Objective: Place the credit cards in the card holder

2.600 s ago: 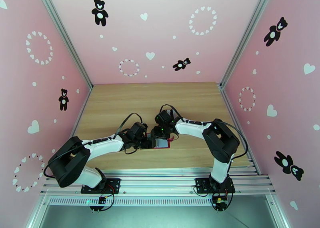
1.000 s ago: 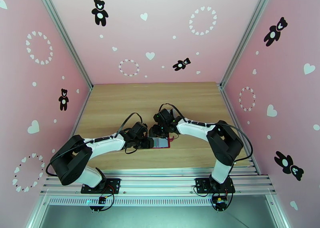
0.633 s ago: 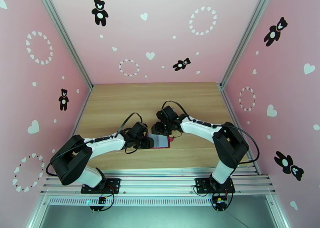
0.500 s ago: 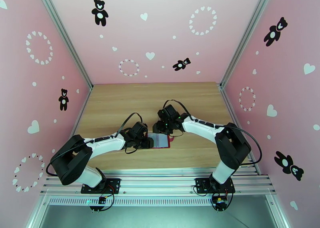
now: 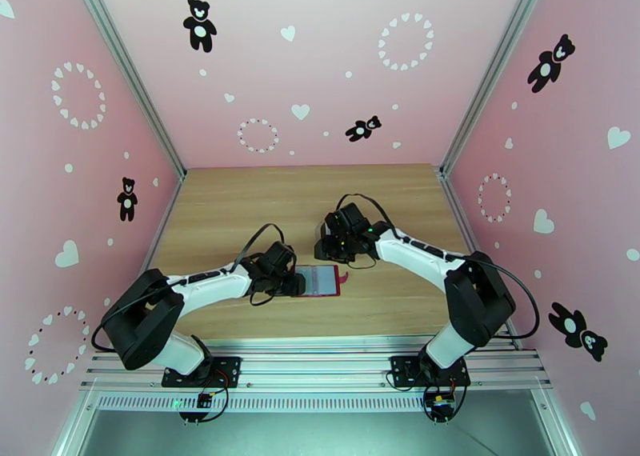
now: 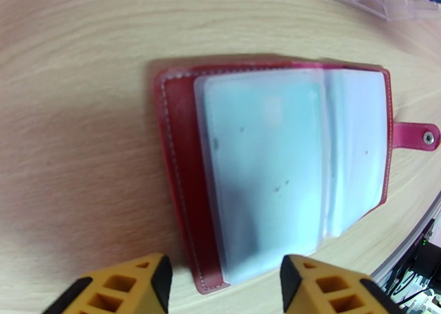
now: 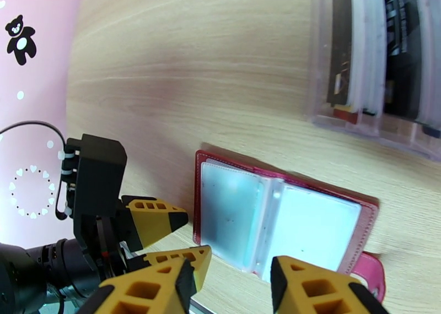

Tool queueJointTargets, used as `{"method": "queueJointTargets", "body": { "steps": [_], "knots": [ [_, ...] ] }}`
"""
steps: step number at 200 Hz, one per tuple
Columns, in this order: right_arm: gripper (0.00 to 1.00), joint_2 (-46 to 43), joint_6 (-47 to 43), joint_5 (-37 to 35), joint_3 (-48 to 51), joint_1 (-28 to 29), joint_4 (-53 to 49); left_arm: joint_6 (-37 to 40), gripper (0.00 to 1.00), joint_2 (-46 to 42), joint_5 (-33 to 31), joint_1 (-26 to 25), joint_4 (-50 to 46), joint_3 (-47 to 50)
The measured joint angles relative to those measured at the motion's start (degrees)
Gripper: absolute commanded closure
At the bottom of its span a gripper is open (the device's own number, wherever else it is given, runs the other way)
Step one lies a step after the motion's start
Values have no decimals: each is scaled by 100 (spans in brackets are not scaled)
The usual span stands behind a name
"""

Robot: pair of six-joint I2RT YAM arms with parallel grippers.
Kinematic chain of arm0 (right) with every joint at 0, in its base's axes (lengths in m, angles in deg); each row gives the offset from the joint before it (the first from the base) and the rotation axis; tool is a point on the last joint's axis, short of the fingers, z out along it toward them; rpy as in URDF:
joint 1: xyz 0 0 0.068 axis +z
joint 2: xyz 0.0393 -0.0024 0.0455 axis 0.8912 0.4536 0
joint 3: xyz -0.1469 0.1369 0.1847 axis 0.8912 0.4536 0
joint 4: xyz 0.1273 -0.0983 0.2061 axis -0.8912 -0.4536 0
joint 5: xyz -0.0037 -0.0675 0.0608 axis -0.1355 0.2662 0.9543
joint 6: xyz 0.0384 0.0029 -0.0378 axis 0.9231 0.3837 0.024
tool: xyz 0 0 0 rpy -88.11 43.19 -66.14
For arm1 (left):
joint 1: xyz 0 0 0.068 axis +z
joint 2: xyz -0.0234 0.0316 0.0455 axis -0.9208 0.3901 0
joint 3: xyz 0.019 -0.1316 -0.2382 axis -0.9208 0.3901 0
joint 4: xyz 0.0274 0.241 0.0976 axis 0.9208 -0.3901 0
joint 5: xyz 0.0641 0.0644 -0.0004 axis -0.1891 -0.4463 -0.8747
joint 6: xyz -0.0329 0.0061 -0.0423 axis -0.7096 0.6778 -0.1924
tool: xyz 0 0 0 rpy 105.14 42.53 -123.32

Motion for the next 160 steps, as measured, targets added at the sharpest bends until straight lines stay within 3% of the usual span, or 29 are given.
{"method": "queueJointTargets", "body": {
  "steps": [160],
  "knots": [
    [54, -616, -282, -304, -9, -424, -562, 164, 31, -313, 7, 682, -94, -870]
  ]
}}
